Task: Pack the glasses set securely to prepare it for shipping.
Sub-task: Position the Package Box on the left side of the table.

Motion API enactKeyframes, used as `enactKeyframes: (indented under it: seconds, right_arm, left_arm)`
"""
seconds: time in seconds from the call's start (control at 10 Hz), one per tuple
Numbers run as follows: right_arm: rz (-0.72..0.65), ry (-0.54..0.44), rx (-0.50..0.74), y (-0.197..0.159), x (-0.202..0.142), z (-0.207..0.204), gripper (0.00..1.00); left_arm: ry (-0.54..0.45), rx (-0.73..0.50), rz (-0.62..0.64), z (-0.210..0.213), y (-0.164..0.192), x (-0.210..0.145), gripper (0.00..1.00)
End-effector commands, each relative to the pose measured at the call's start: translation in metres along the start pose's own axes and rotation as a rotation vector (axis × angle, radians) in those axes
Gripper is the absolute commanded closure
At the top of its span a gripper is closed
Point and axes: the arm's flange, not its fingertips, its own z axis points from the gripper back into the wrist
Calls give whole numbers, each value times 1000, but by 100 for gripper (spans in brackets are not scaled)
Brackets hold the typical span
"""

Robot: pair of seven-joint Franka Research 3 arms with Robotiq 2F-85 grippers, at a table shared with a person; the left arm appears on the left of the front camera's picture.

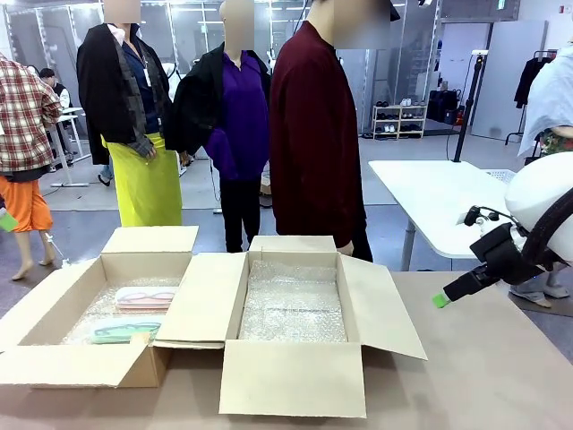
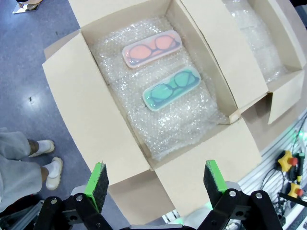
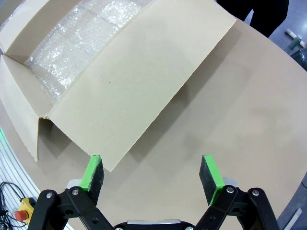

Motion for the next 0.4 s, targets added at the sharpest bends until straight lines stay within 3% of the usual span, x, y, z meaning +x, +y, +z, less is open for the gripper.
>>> enactKeyframes:
  seconds: [0.0, 0.3]
  right_arm:
    - [-18, -15, -5, 2, 2, -3, 0]
    - [-18, -15, -5, 2, 2, -3, 0]
  left_arm:
    - [3, 15, 4, 4, 1, 2, 0]
    - [3, 15, 4, 4, 1, 2, 0]
